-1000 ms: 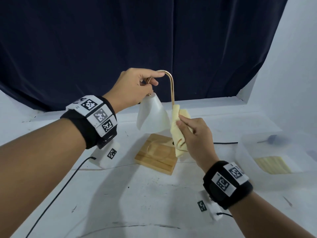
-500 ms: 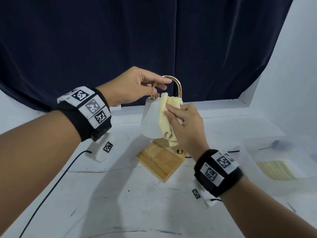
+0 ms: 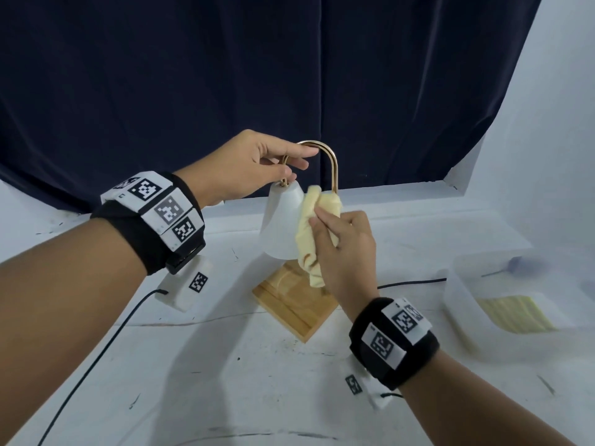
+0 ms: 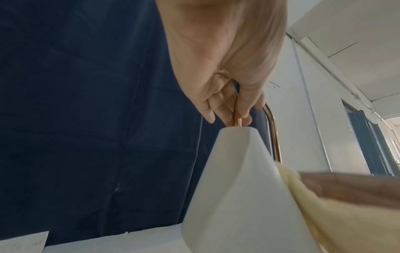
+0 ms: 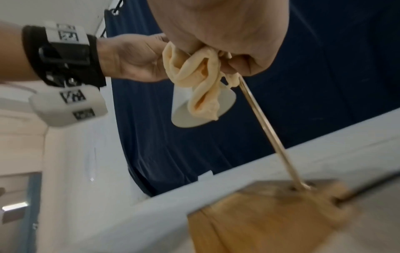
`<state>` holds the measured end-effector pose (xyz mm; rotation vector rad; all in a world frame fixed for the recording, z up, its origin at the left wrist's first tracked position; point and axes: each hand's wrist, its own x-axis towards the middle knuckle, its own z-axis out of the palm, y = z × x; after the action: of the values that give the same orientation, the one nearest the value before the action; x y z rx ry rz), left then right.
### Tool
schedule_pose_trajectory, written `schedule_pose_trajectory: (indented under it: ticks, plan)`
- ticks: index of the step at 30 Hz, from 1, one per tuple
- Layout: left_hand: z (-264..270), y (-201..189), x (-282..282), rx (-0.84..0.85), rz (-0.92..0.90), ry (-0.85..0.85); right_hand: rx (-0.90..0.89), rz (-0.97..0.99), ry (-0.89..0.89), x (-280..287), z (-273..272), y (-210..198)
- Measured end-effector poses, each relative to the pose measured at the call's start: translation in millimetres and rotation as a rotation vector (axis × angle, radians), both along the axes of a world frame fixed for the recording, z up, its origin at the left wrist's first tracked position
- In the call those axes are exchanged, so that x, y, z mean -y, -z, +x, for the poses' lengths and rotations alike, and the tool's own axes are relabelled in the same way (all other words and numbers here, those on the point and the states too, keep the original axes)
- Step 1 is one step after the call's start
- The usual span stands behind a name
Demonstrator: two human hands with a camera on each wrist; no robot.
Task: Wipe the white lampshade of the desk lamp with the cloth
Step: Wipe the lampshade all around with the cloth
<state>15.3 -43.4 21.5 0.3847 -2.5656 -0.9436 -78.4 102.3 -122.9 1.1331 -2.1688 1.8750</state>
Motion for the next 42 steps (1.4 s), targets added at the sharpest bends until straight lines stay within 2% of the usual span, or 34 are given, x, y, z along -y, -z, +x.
schedule_pose_trajectory:
  ticks: [6, 12, 16, 22, 31, 38, 42]
  plan:
    - [8.6, -0.9, -0.9, -0.052, -0.181, -0.064, -0.056, -0.002, -0.055, 4.4, 1.2, -26.6]
    - [7.0, -14.2, -5.7, -0.065, -0.256, -0.082, -0.271, 0.192, -0.085, 1.7, -5.9, -58.8]
    - [7.5, -16.5, -2.4, -0.04, -0.247, -0.067, -0.352, 0.352, -0.066, 5.3, -3.2, -76.1]
    - [8.8, -17.7, 1.3, -0.016, -0.263, -0.065, -0.454, 0.362, 0.007, 6.2, 14.0, -73.4]
    - [6.5, -14.4, 9.1, -0.024, -0.196, -0.029, -0.364, 0.405, 0.069, 2.4, 1.7, -78.6]
    - [7.4, -15.9, 12.3, -0.004, -0.195, 0.012, -0.422, 0.496, 0.111, 21.8, 6.2, -96.6]
    - [6.4, -14.7, 12.3, -0.004, -0.197, 0.018, -0.452, 0.421, 0.12, 6.1, 19.2, -85.0]
